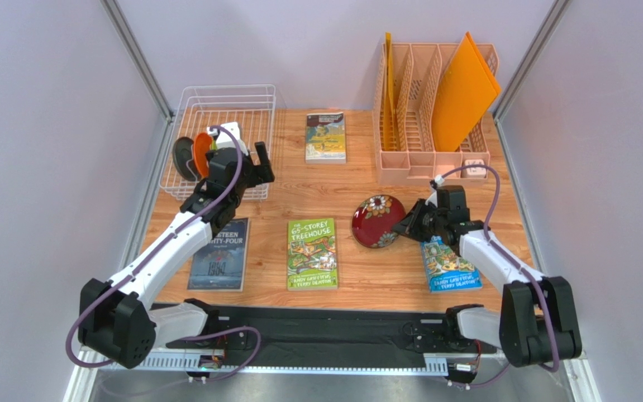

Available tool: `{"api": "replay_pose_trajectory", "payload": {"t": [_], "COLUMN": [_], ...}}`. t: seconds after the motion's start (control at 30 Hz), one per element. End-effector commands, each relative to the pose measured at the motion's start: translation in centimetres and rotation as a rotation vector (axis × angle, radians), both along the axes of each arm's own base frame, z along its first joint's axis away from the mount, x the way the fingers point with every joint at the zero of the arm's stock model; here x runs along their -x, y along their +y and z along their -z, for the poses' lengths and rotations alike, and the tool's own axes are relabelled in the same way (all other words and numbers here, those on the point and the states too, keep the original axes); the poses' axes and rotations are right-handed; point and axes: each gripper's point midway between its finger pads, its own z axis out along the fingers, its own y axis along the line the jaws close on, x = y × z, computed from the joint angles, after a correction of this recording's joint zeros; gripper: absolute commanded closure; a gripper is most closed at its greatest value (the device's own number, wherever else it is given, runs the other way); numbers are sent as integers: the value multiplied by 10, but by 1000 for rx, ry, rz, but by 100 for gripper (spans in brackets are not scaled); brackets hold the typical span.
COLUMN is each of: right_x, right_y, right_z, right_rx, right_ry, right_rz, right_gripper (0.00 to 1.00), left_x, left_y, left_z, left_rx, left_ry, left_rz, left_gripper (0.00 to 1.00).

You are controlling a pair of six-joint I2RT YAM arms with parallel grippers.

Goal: Unload the plates from the dish rack

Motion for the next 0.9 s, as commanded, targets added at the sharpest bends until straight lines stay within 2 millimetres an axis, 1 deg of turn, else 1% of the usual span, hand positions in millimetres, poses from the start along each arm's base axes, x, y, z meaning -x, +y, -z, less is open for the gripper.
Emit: {"api": "replay_pose_trajectory", "payload": {"t": [0.0, 0.1, 0.17, 0.3, 0.37, 0.4, 0.43, 0.47, 0.5, 0.57, 0.73, 0.83, 0.87], "right_x": [-16, -16, -17, -13, -12, -12, -8, -8, -8, -5, -1, -1, -1], "right_y": [12, 18, 17, 13, 7, 6, 2, 0, -1, -2, -7, -13, -15], "right_z": [-1, 8, 11, 18, 22, 22, 27, 26, 26, 27, 26, 21, 19], "right_rx": [-65, -92, -91, -68, -34, -23, 0, 9, 15, 26, 50, 91, 102], "right_ry": [-27, 2, 12, 57, 74, 79, 105, 101, 105, 111, 116, 108, 105], "right_rz": [-37, -58, -51, -34, -12, -8, 5, 6, 9, 7, 10, 16, 20], "right_gripper": [100, 100, 100, 86, 83, 78, 75, 72, 62, 50, 43, 41, 39], "left_x": [-9, -10, -10, -12, -13, -14, -15, -16, -17, -18, -21, -26, -29], "left_y": [25, 26, 28, 38, 40, 43, 45, 45, 48, 47, 50, 57, 63], "left_z": [-17, -15, -16, -13, -13, -12, -10, -10, -10, -7, -4, 1, 0], "left_rx": [-81, -64, -62, -60, -56, -52, -52, -50, -43, -34, -44, -47, -42], "left_ry": [-26, -19, -23, -17, -16, -12, -7, -8, -7, 4, 2, 16, 14], "left_rz": [-86, -81, -83, -104, -107, -114, -118, -119, -120, -118, -121, -137, -155], "left_gripper": [0, 0, 0, 0, 0, 0, 0, 0, 0, 0, 0, 0, 0]}}
